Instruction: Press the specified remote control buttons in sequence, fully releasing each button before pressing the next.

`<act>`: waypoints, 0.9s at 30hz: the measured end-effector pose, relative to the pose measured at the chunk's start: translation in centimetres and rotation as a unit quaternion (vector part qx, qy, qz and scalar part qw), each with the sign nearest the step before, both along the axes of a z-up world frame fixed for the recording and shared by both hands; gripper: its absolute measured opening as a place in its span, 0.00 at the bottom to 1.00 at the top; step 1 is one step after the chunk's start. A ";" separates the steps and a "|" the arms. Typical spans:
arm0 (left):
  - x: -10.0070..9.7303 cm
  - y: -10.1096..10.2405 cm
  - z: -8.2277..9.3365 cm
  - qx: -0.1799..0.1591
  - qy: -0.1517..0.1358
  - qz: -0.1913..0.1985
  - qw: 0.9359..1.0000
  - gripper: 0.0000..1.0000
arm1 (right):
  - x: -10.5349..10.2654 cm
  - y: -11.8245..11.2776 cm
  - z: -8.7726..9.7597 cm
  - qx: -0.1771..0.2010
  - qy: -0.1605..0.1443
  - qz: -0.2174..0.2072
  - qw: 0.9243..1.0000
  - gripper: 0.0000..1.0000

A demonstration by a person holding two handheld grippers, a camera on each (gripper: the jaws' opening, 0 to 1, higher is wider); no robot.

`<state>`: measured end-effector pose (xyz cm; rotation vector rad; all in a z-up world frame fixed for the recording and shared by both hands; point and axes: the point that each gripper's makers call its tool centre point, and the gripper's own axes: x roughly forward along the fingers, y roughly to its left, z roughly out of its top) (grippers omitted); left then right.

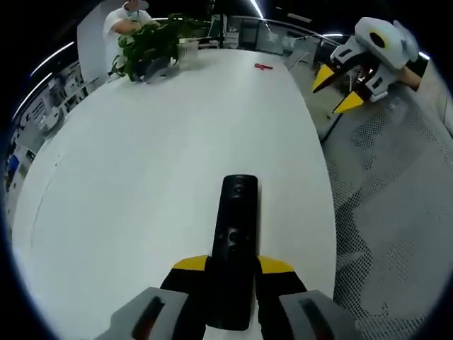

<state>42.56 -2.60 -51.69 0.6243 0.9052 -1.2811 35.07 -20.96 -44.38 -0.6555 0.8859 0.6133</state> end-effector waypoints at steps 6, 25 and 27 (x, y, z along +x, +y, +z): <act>-0.9 0.1 0.0 -0.003 -0.002 0.004 1.000 0.24 | -0.1 0.0 -0.1 -0.001 0.003 0.001 1.000 0.24; -2.9 0.1 0.1 -0.027 -0.011 0.051 0.998 0.24 | -0.5 0.1 -0.5 -0.010 0.013 0.009 1.000 0.22; -3.1 0.1 0.1 -0.031 -0.012 0.055 0.998 0.24 | -0.6 0.1 -0.6 -0.013 0.015 0.011 1.000 0.23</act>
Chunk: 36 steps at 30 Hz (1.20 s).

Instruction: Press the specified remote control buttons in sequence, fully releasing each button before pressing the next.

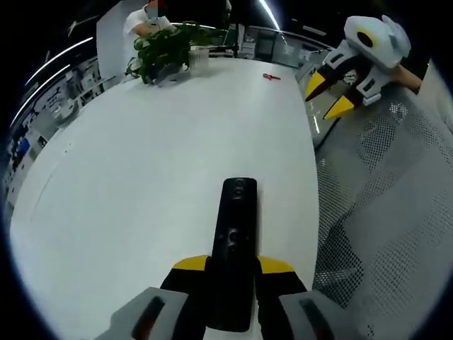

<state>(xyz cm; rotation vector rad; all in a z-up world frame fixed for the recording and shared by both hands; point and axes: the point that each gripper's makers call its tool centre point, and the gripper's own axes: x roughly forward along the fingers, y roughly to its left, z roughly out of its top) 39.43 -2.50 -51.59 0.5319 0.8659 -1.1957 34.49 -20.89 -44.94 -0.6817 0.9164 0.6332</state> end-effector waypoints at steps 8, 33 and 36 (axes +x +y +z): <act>-0.5 0.1 0.1 -0.025 -0.004 0.021 0.999 0.24 | -0.2 0.1 -0.1 -0.010 0.003 0.011 1.000 0.23; -3.5 -0.3 -0.1 -0.024 -0.031 -0.158 0.987 0.24 | -1.5 1.8 -0.7 0.047 0.070 0.015 0.996 0.21; -3.5 -0.3 -0.1 -0.020 -0.034 -0.164 0.986 0.24 | -1.1 2.5 -0.4 0.082 0.082 0.002 0.993 0.19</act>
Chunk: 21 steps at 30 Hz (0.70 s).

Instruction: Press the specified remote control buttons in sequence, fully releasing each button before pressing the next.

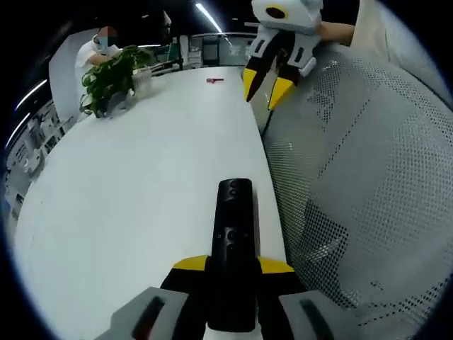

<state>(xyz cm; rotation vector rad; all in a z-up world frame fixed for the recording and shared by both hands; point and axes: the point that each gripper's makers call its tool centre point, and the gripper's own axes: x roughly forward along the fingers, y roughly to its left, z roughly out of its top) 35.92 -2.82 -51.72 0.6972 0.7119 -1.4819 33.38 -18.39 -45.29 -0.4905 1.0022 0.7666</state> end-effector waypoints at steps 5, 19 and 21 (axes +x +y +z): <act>0.1 0.0 0.0 -0.002 0.009 0.006 1.000 0.24 | 0.7 1.1 0.0 0.022 0.021 0.012 0.999 0.08; 0.1 0.1 0.0 -0.007 0.013 0.009 1.000 0.24 | 2.3 8.5 -4.3 0.050 0.085 0.122 0.988 0.00; 0.2 0.1 0.1 -0.011 0.017 0.011 1.000 0.24 | 2.4 8.7 -4.7 0.044 0.087 0.134 0.986 0.00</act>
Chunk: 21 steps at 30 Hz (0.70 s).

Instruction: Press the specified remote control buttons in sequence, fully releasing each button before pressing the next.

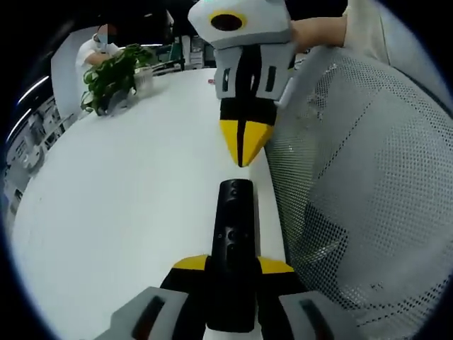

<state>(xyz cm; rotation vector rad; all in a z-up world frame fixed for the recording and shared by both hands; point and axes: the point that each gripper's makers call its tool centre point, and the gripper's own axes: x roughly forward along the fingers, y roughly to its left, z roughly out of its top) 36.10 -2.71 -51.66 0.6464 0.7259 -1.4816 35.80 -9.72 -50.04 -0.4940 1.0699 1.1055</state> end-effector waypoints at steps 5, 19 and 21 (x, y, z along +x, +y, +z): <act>0.1 0.0 0.0 -0.010 0.013 0.009 1.000 0.24 | 0.3 0.2 -0.5 -0.006 -0.003 0.014 1.000 0.00; 0.1 0.0 0.0 -0.007 0.009 0.004 1.000 0.24 | 0.7 0.4 -0.6 -0.010 -0.017 0.025 0.999 0.00; 0.1 -0.1 0.0 -0.006 0.009 0.003 1.000 0.24 | 0.4 0.6 -0.9 -0.012 -0.010 0.028 0.999 0.00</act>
